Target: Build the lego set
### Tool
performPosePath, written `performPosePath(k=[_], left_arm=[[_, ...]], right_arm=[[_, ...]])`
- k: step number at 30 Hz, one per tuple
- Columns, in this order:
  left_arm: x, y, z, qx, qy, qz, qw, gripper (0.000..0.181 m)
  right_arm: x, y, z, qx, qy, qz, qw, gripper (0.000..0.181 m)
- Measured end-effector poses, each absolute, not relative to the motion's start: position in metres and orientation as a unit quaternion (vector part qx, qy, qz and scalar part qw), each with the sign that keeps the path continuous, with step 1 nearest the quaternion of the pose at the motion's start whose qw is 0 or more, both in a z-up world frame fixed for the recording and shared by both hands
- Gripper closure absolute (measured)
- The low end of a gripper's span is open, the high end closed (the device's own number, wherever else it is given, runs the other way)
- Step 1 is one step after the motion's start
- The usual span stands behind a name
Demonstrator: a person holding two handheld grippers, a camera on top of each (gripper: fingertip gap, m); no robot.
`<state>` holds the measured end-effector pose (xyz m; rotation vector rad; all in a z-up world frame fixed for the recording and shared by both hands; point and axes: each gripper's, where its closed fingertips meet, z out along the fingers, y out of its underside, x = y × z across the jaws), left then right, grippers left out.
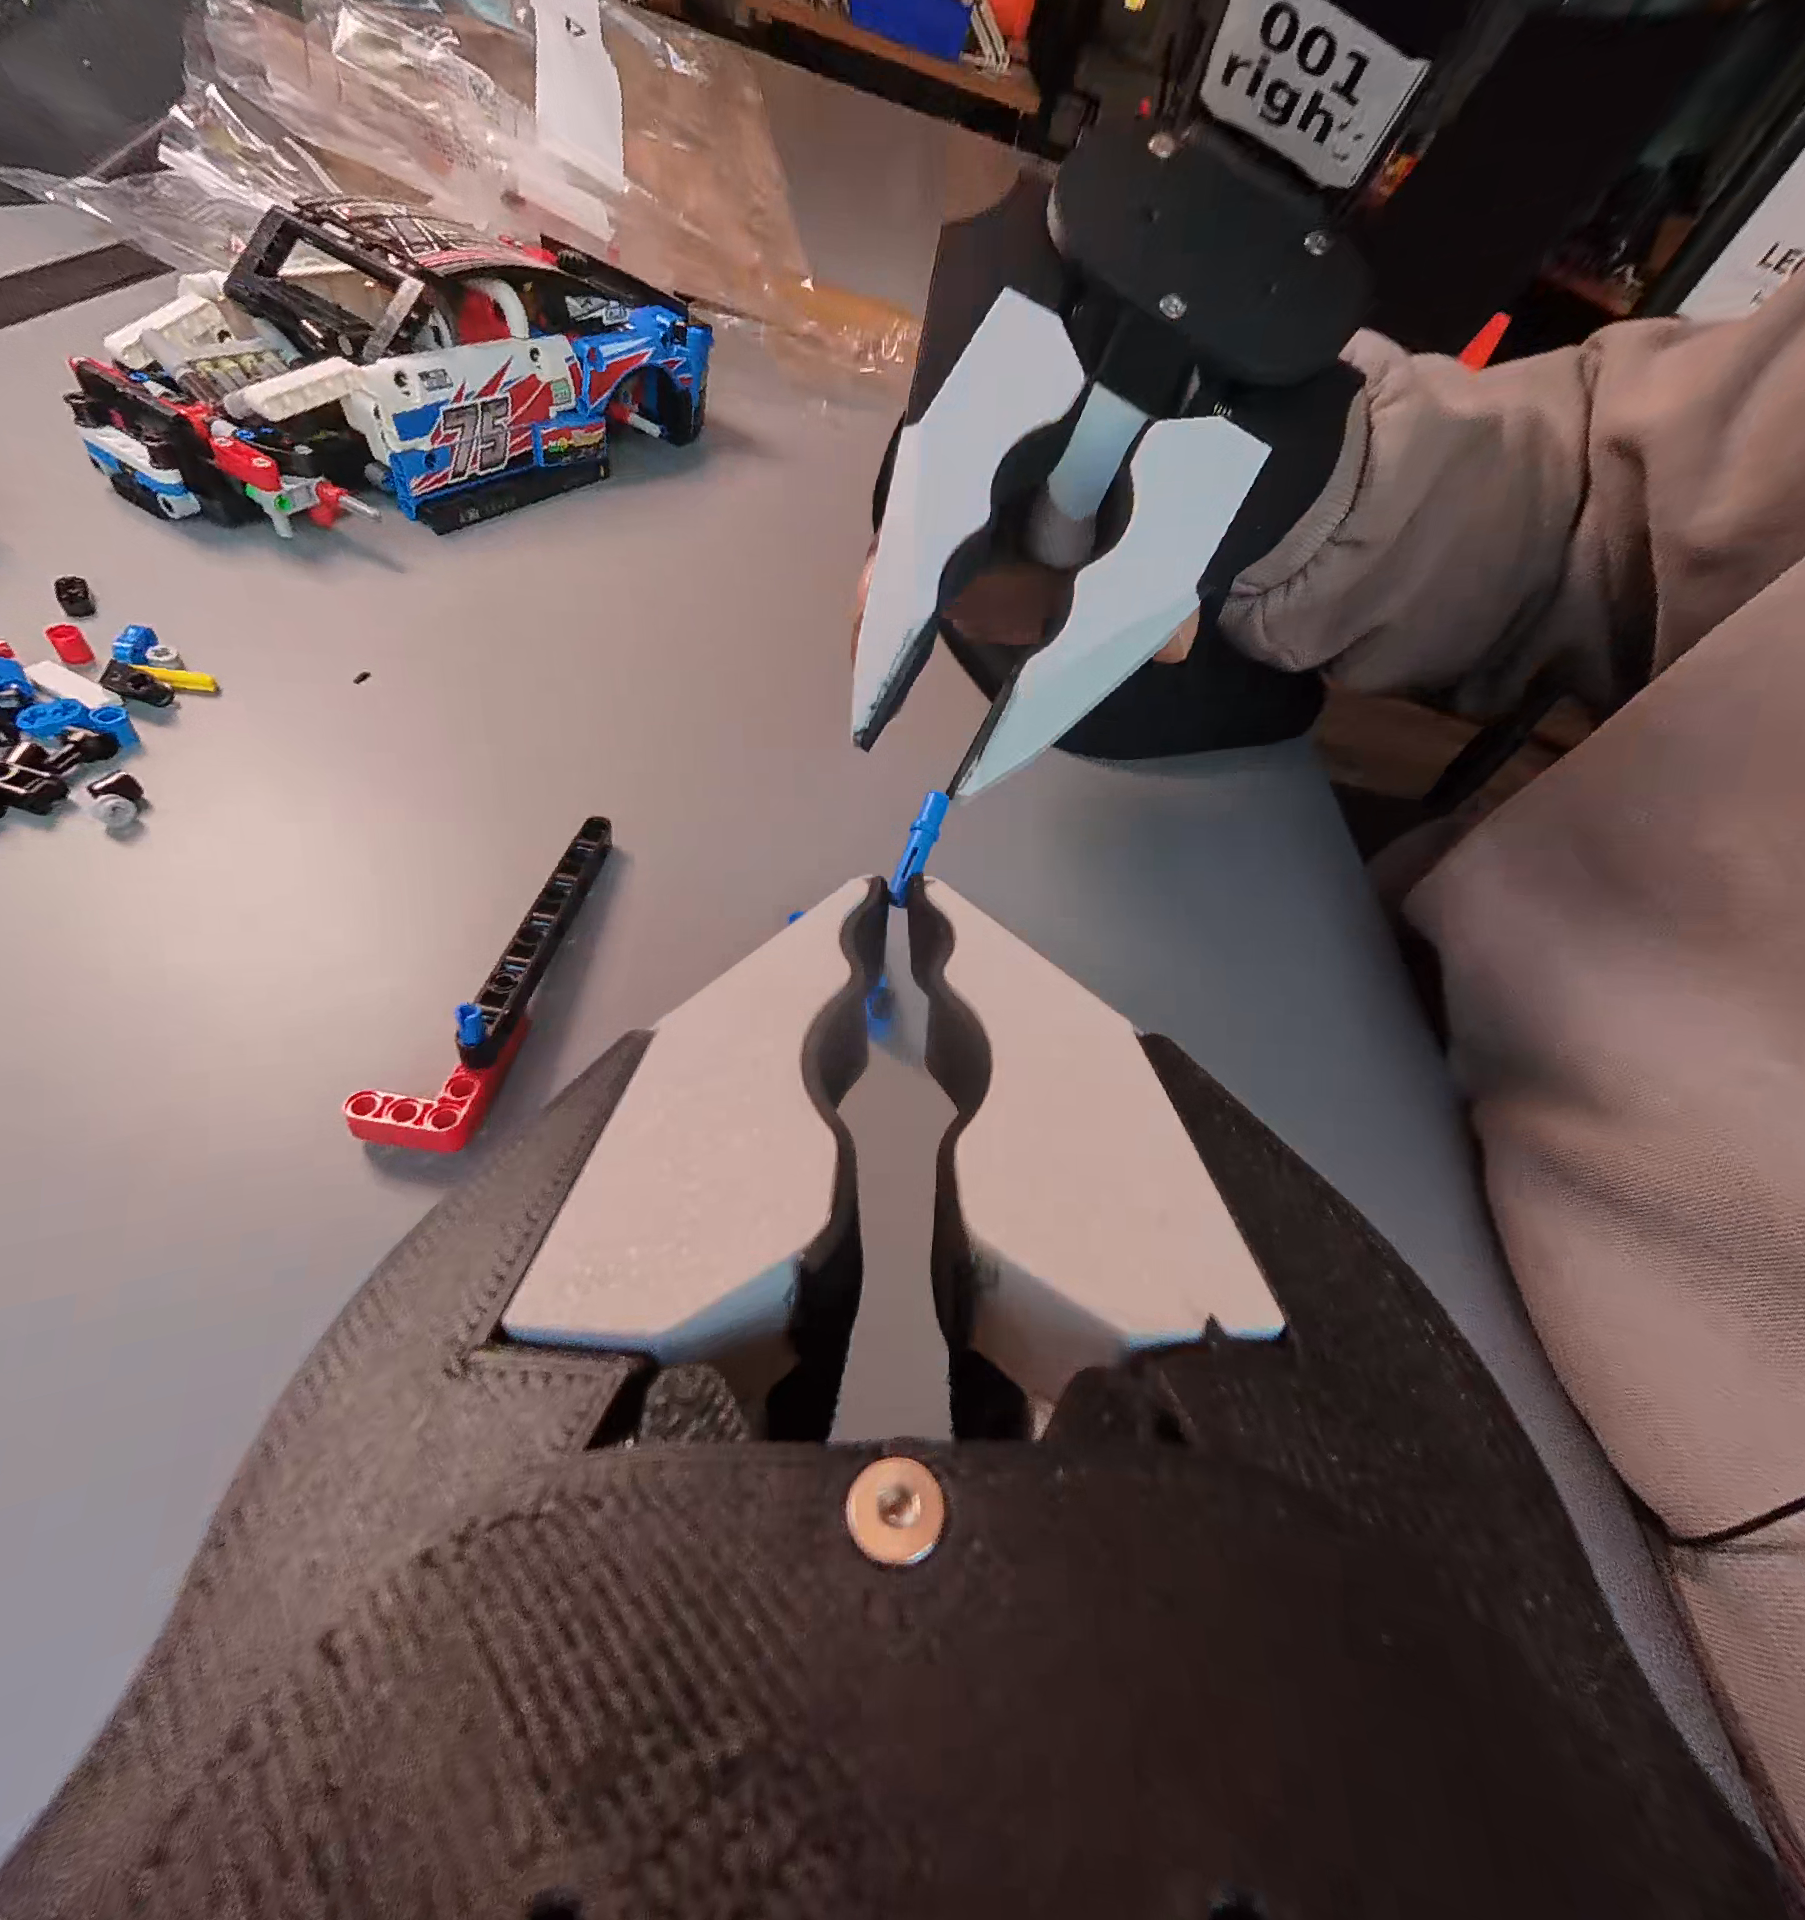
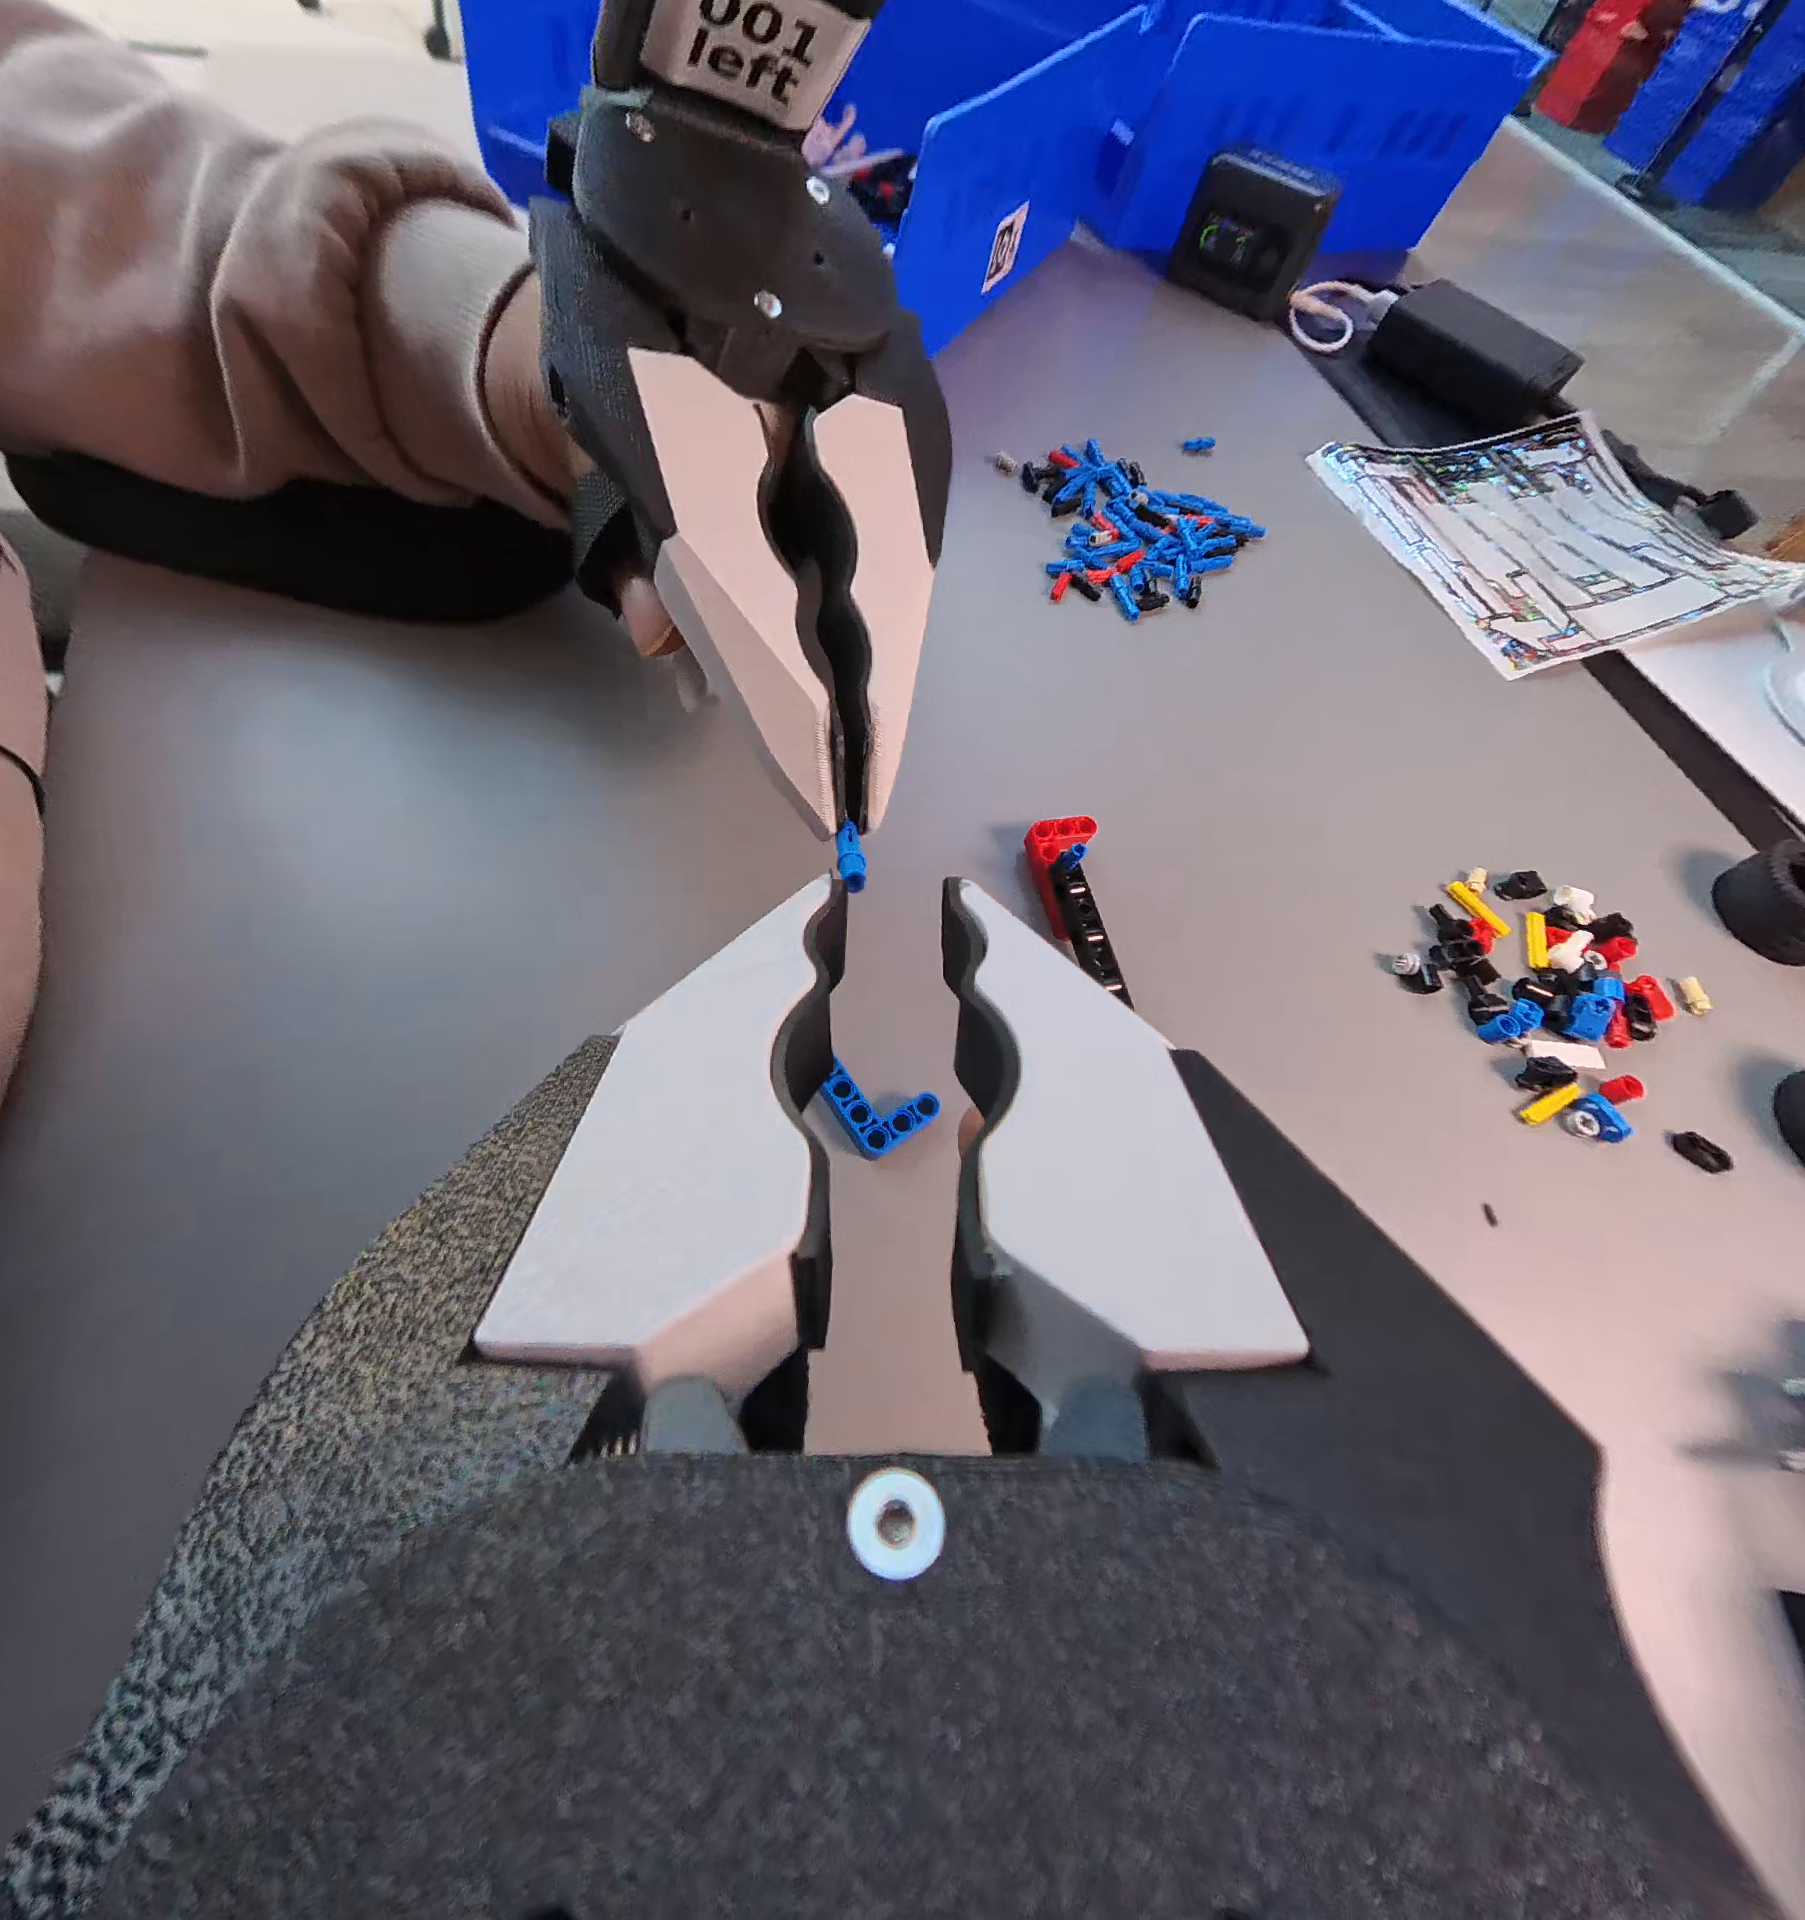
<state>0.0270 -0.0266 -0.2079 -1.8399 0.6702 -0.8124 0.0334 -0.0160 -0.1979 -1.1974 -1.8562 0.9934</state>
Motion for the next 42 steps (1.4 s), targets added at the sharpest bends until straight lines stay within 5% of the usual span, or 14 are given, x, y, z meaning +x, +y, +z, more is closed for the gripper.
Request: performPosePath(k=[30, 42], left_arm=[[0.035, -0.038, -0.188, -0.718, 0.25, -0.421, 0.494, 0.17], [0.037, -0.042, -0.19, -0.723, 0.239, -0.454, 0.463, 0.179]], right_arm=[[0.025, -0.039, -0.186, -0.412, -0.707, 0.477, 0.32, 0.178], [0.028, -0.043, -0.187, -0.382, -0.734, 0.436, 0.354, 0.177]])
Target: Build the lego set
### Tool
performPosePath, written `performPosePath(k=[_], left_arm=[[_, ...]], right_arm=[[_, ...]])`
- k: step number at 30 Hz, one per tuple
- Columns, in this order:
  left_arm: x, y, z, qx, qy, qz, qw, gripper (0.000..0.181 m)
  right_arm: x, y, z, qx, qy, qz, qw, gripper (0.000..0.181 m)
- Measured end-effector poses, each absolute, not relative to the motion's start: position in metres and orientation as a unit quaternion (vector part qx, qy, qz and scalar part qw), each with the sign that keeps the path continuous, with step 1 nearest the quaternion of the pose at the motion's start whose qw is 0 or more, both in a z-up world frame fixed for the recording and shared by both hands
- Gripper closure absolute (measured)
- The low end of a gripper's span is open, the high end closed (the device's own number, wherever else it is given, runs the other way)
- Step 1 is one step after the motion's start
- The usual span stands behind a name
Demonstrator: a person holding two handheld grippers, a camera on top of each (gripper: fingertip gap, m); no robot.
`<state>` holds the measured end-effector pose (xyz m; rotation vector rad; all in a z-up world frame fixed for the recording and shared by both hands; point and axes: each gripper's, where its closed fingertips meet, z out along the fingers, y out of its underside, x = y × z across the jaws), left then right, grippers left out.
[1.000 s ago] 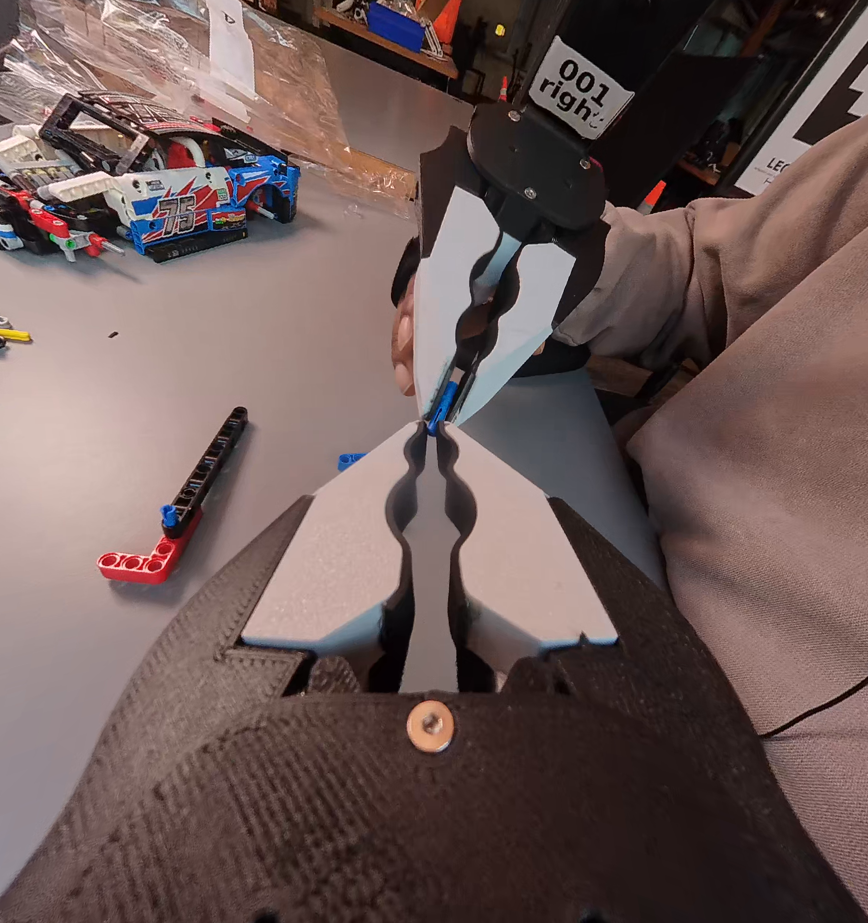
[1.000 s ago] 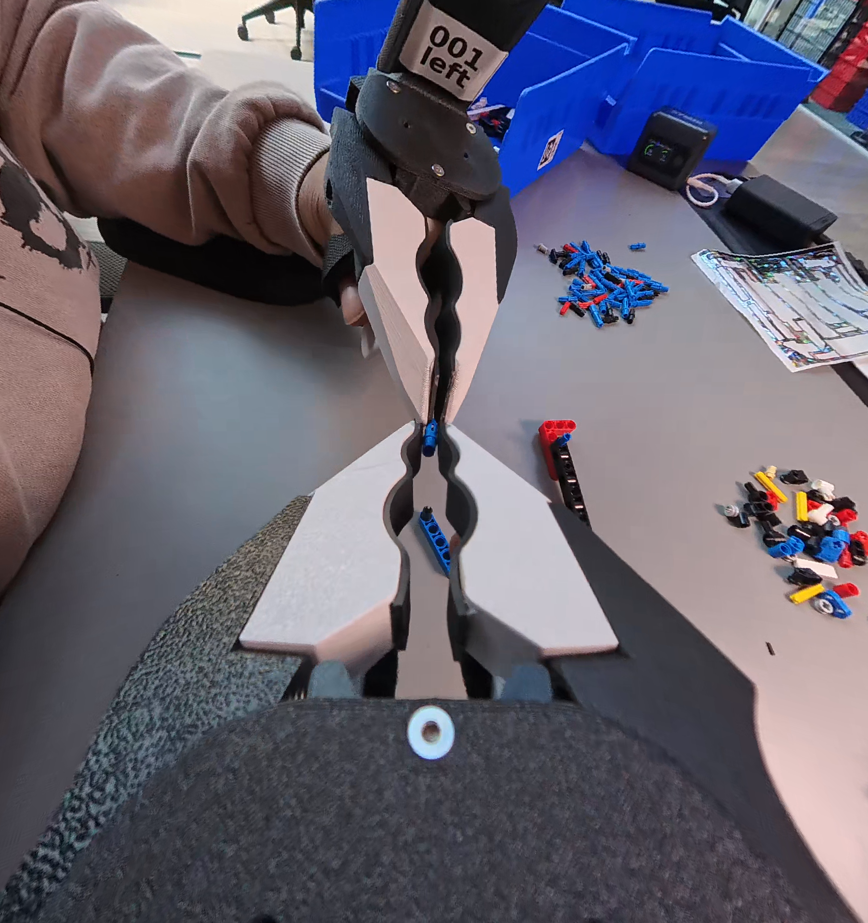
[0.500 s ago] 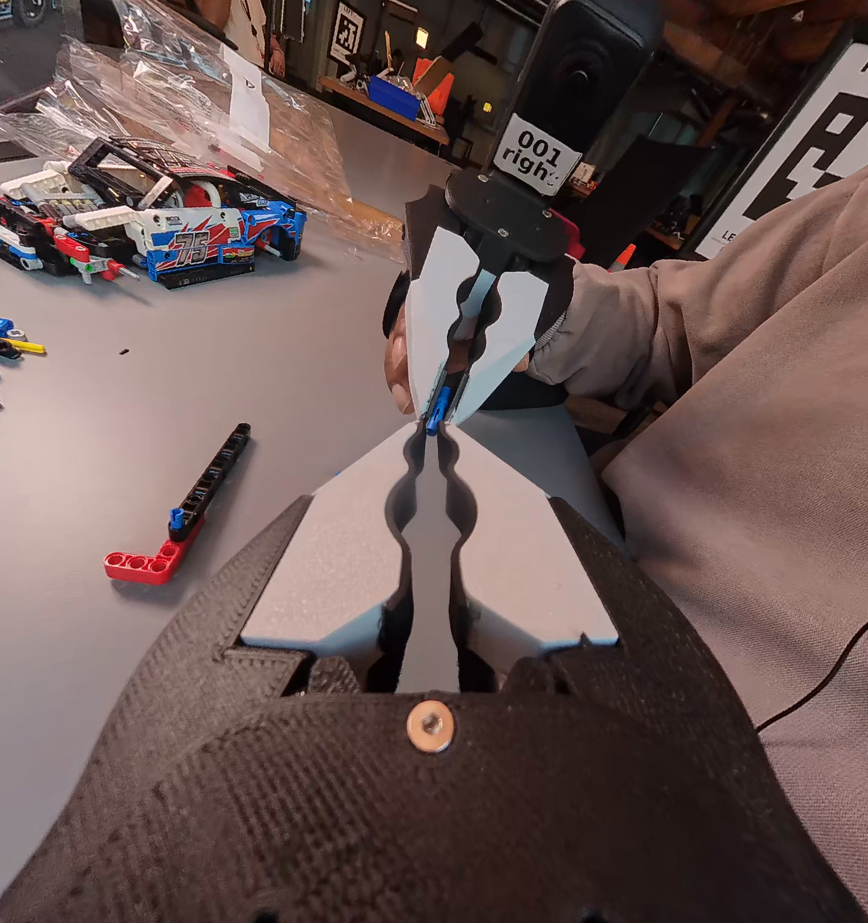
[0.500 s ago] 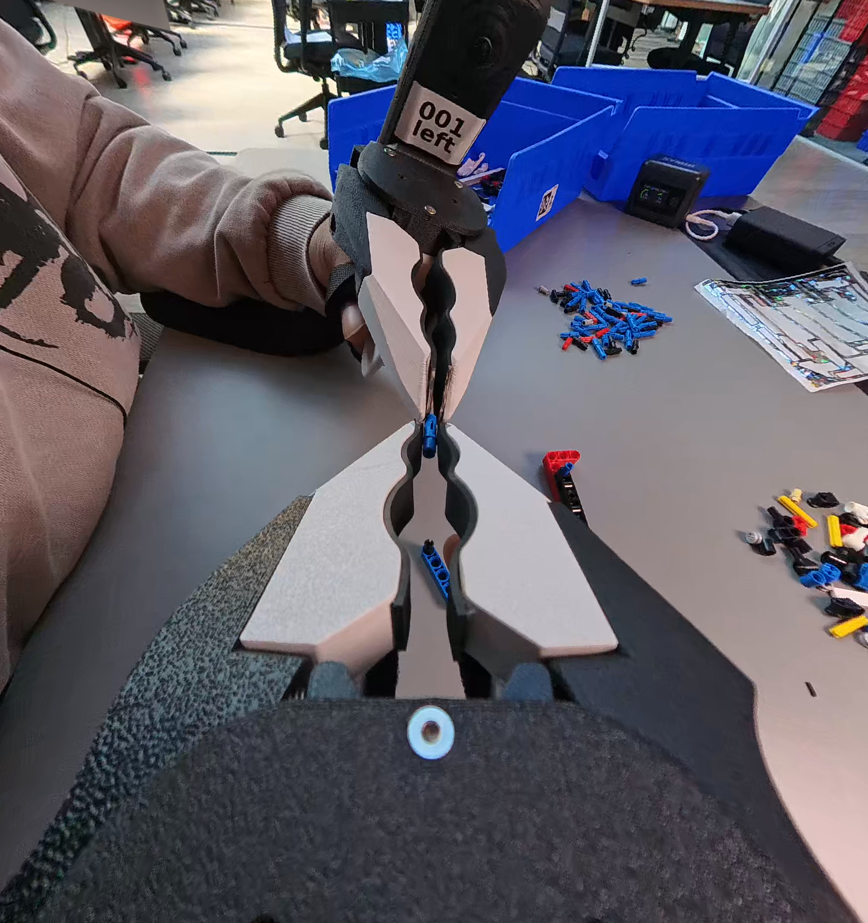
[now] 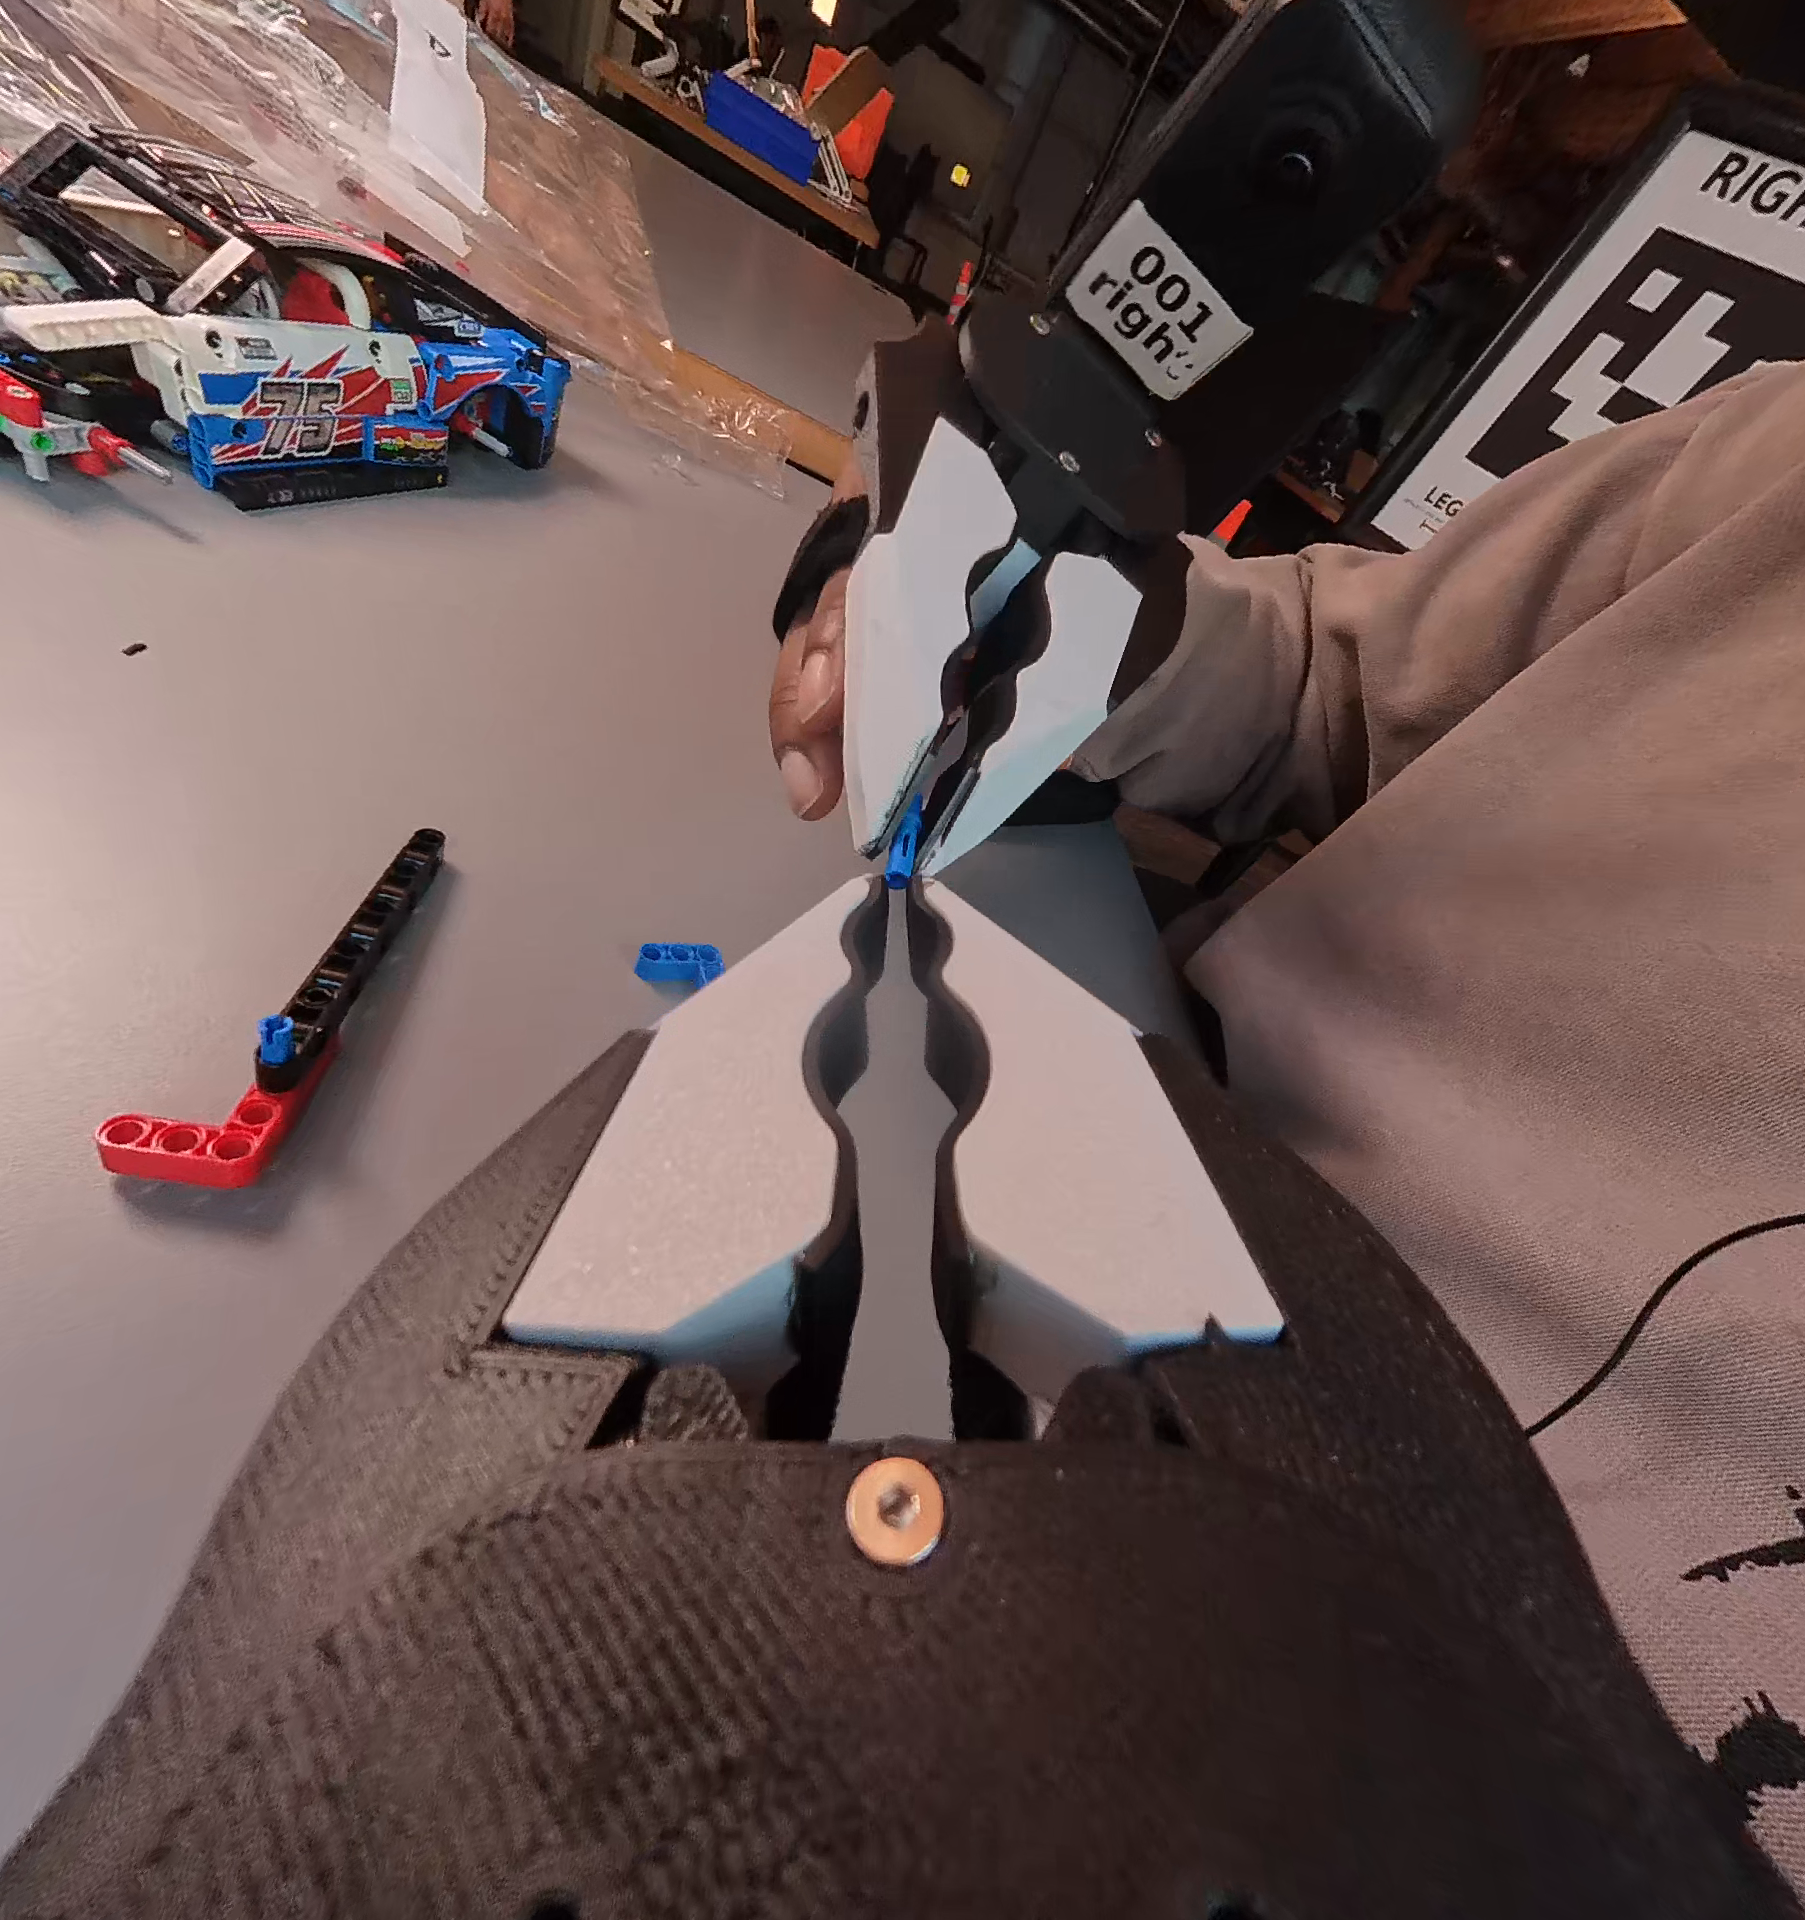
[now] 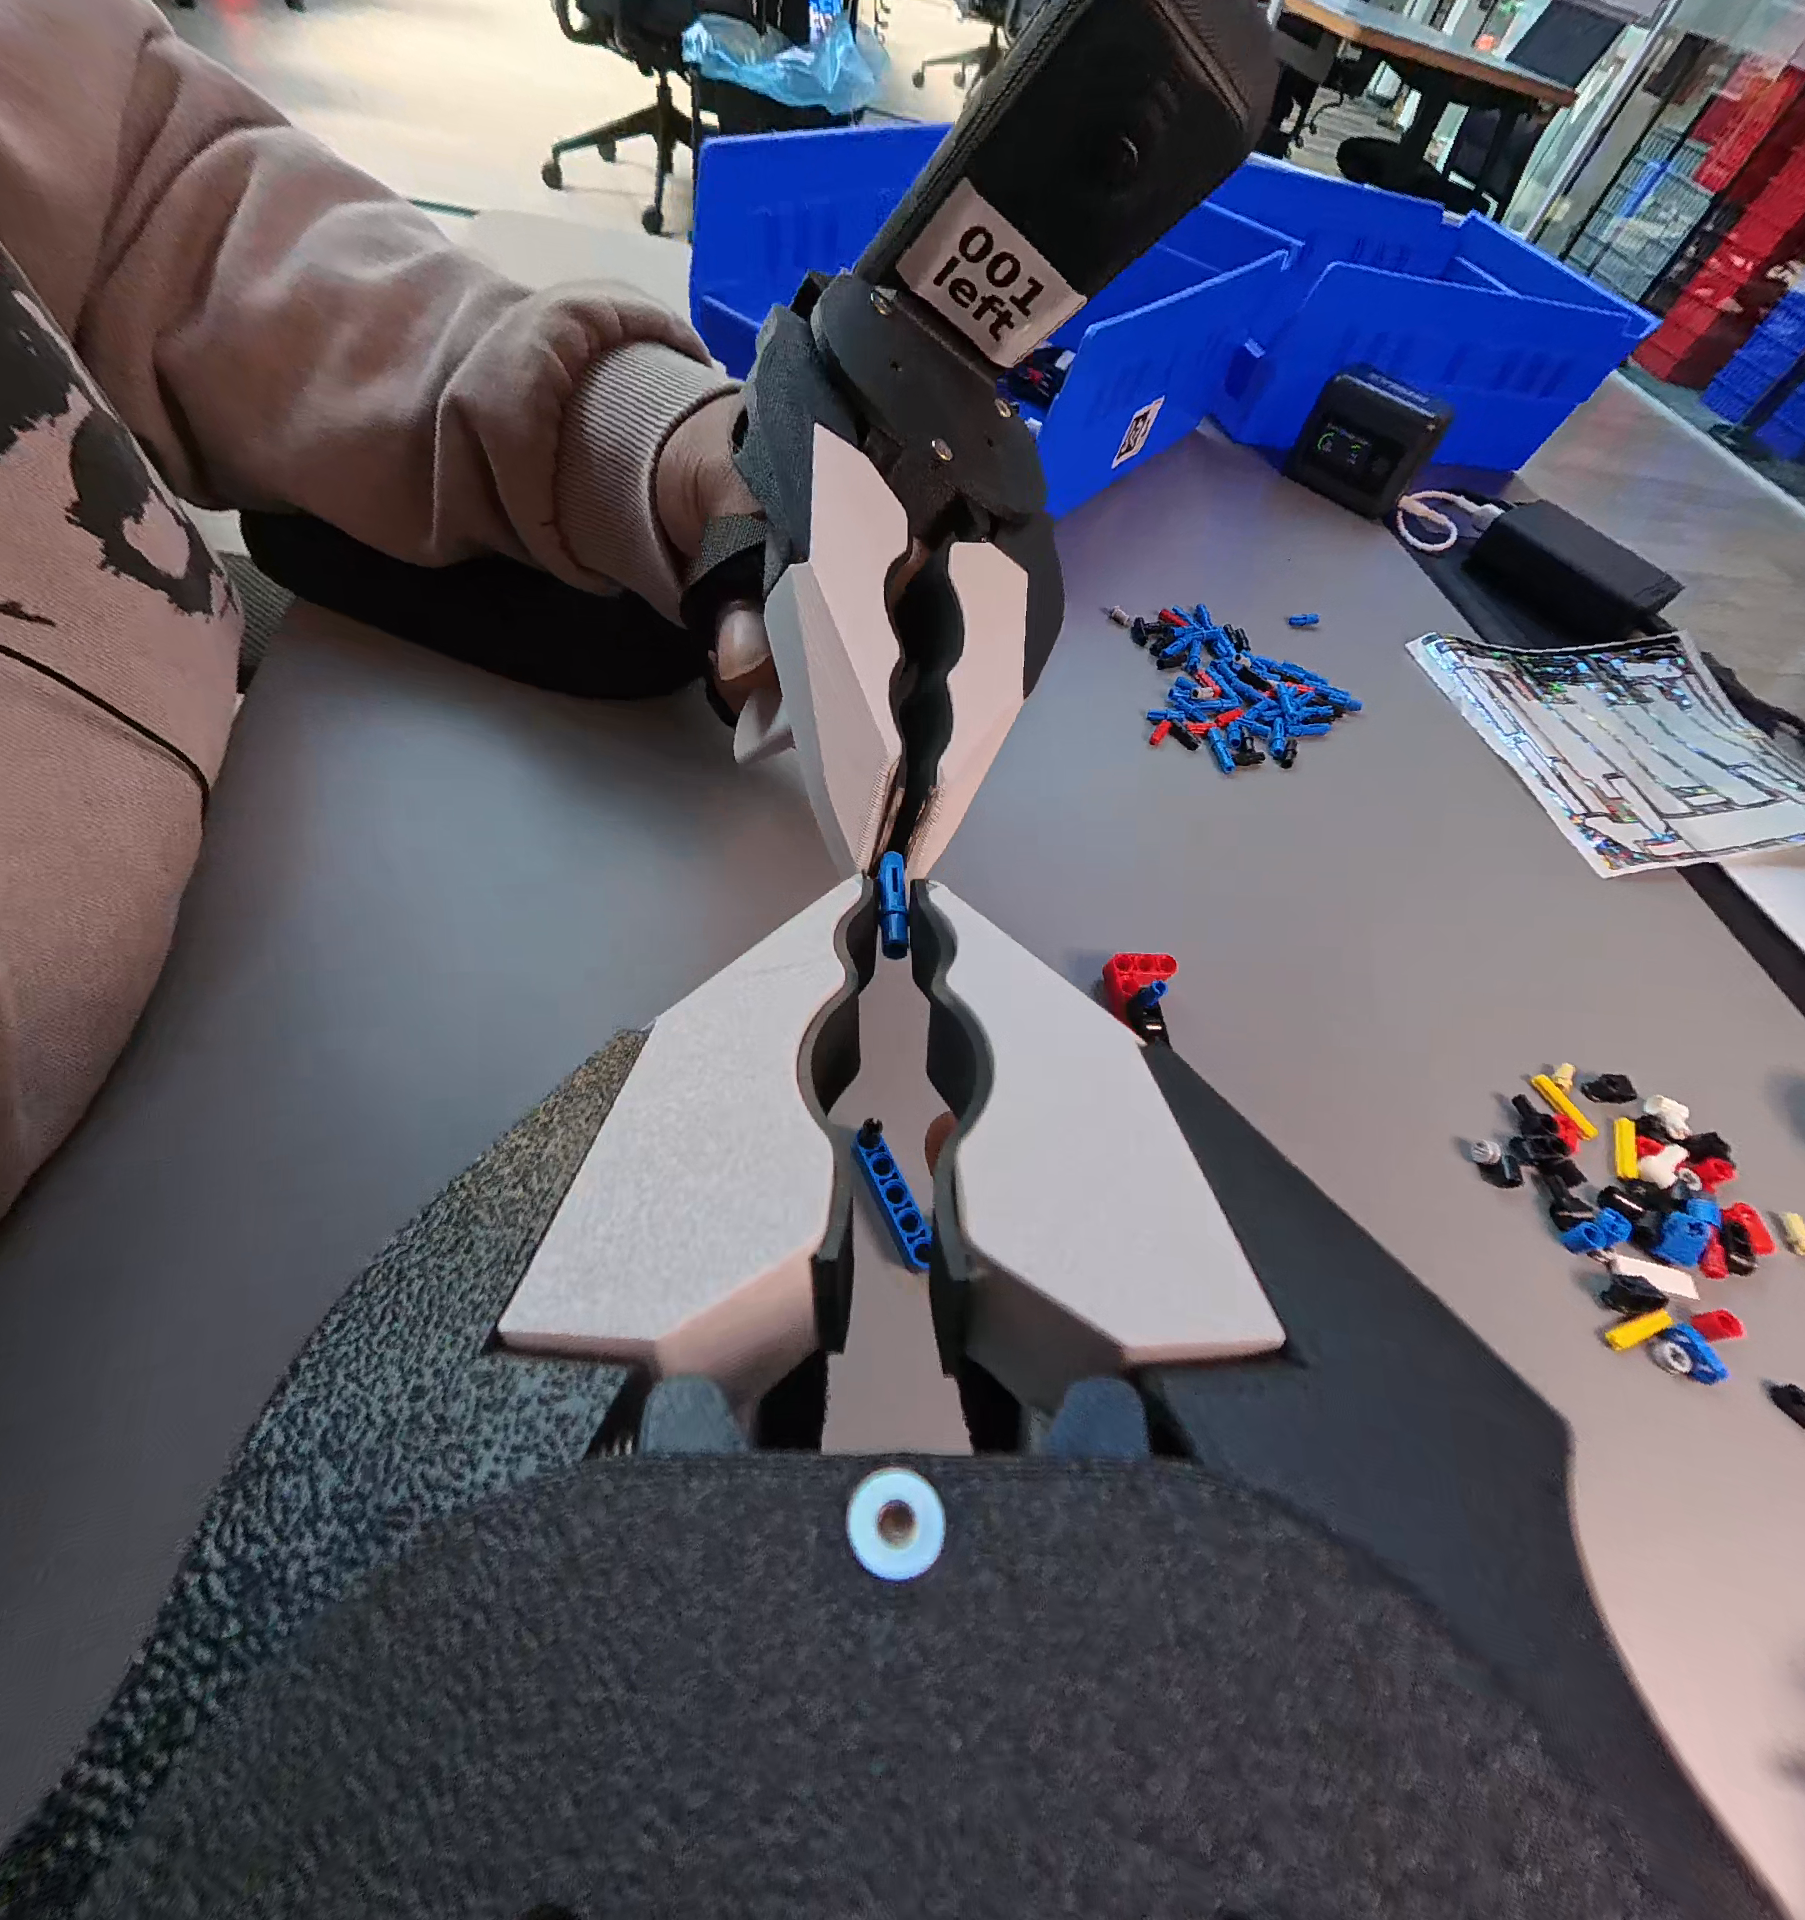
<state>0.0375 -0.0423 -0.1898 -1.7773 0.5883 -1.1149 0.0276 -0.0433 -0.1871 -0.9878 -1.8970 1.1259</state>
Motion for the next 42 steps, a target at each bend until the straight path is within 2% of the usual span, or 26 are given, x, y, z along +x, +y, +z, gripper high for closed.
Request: performPosePath(k=[6, 10, 13, 16, 20, 25, 30, 32, 42], left_arm=[[0.037, -0.041, -0.193, -0.735, 0.228, -0.449, 0.453, 0.181], [0.034, -0.039, -0.193, -0.737, 0.22, -0.444, 0.459, 0.181], [0.023, -0.031, -0.187, -0.731, 0.196, -0.438, 0.485, 0.178], [0.015, -0.025, -0.184, -0.73, 0.183, -0.42, 0.508, 0.164], [0.015, -0.02, -0.182, -0.731, 0.199, -0.362, 0.544, 0.159], [0.022, -0.016, -0.175, -0.724, 0.203, -0.313, 0.58, 0.161], [0.027, -0.017, -0.171, -0.723, 0.193, -0.298, 0.593, 0.17], [0.03, -0.021, -0.172, -0.722, 0.199, -0.303, 0.589, 0.179], [0.046, -0.034, -0.188, -0.737, 0.221, -0.334, 0.544, 0.179]], right_arm=[[0.027, -0.039, -0.207, -0.384, -0.773, 0.351, 0.362, 0.177], [0.023, -0.038, -0.209, -0.394, -0.766, 0.358, 0.36, 0.178], [0.02, -0.031, -0.2, -0.419, -0.733, 0.395, 0.363, 0.178], [0.015, -0.023, -0.182, -0.451, -0.672, 0.455, 0.371, 0.178], [0.009, -0.016, -0.157, -0.494, -0.556, 0.568, 0.354, 0.178], [0.002, -0.013, -0.143, -0.534, -0.408, 0.682, 0.29, 0.178], [-0.001, -0.023, -0.15, -0.548, -0.334, 0.722, 0.258, 0.178], [0.001, -0.029, -0.155, -0.55, -0.33, 0.717, 0.272, 0.178], [0.018, -0.04, -0.172, -0.55, -0.389, 0.647, 0.358, 0.178]])
